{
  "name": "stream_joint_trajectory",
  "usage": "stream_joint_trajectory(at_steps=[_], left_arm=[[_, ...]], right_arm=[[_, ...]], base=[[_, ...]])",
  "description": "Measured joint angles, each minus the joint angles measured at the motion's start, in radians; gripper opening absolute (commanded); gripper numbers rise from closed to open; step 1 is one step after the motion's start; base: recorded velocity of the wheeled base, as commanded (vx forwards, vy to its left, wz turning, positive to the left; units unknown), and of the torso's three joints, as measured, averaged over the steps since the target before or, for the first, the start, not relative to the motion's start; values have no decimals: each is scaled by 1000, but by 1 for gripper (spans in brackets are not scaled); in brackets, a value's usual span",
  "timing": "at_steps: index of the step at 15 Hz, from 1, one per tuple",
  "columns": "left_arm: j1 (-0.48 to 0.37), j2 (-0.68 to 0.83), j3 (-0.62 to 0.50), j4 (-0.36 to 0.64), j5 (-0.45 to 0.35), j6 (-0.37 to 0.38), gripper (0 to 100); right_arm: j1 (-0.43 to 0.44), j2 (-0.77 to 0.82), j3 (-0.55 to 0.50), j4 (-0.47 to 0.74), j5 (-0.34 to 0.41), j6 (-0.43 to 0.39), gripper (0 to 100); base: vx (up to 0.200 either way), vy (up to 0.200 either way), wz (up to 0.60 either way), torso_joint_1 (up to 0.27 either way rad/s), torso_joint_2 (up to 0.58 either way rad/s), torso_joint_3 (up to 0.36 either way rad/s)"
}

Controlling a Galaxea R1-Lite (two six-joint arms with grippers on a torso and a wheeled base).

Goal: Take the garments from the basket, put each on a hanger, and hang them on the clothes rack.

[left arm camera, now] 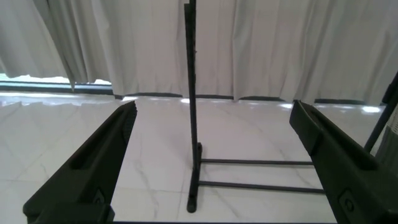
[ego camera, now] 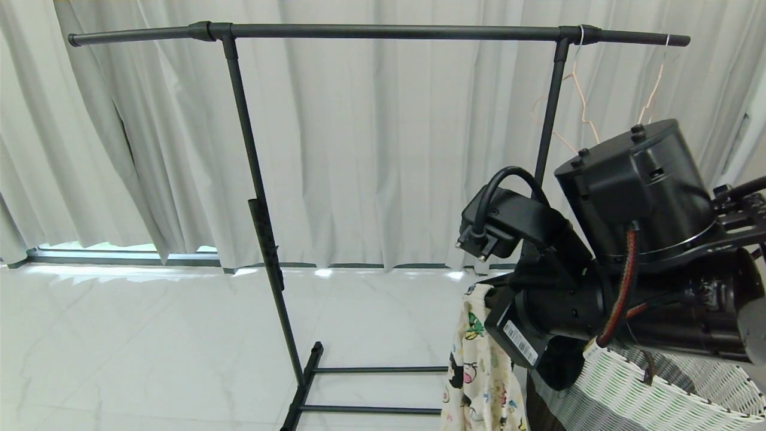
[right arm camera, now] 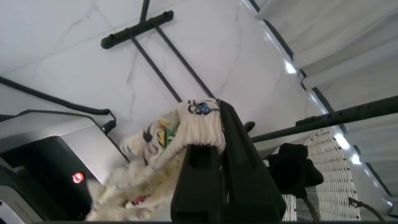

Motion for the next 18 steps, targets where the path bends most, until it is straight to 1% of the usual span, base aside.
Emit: stream_joint_trajectory(at_steps=[1, 2, 3, 4, 6, 7, 8, 9, 10, 11, 13, 14, 16, 18], left_arm=[[0, 0, 0, -8, -8, 3, 100], [0, 2, -10, -9, -36, 0, 100], [-6, 11, -55, -19, -79, -17, 100], [-13, 39, -105, -18, -105, -35, 100], [-30, 167, -252, -24, -137, -55, 100], [-38, 260, -335, -28, -157, -49, 100], [-50, 341, -400, -30, -179, -24, 100], [-87, 434, -457, -31, -204, 20, 100], [-146, 511, -497, -35, -219, 52, 100], [-218, 581, -523, -44, -228, 68, 100], [-341, 737, -559, -99, -234, 76, 100], [-388, 809, -570, -129, -224, 77, 100], [-491, 939, -589, -170, -160, 63, 100], [-626, 1035, -602, -184, -82, 0, 100]], right_arm=[[0, 6, 0, 0, 1, 0, 0], [0, 11, 0, -3, 1, 4, 0], [0, 20, -1, -11, 1, 10, 0], [0, 29, -2, -28, 1, 15, 0], [7, 47, -2, -69, 1, 17, 0], [11, 54, -2, -87, 1, 17, 0], [13, 58, -2, -99, 1, 17, 0], [16, 62, -3, -105, 1, 17, 0], [19, 63, -5, -109, 1, 17, 0], [20, 65, -11, -115, 1, 19, 0], [21, 71, -40, -120, 1, 19, 0], [20, 76, -61, -120, 1, 19, 0], [20, 91, -104, -121, 1, 19, 0], [19, 113, -154, -121, 1, 19, 0]], base=[[0, 0, 0, 0, 0, 0], [0, 0, 0, 0, 0, 0], [0, 0, 0, 0, 0, 0], [0, 0, 0, 0, 0, 0], [0, 0, 0, 0, 0, 0], [0, 0, 0, 0, 0, 0], [0, 0, 0, 0, 0, 0], [0, 0, 0, 0, 0, 0], [0, 0, 0, 0, 0, 0], [0, 0, 0, 0, 0, 0], [0, 0, 0, 0, 0, 0], [0, 0, 0, 0, 0, 0], [0, 0, 0, 0, 0, 0], [0, 0, 0, 0, 0, 0]])
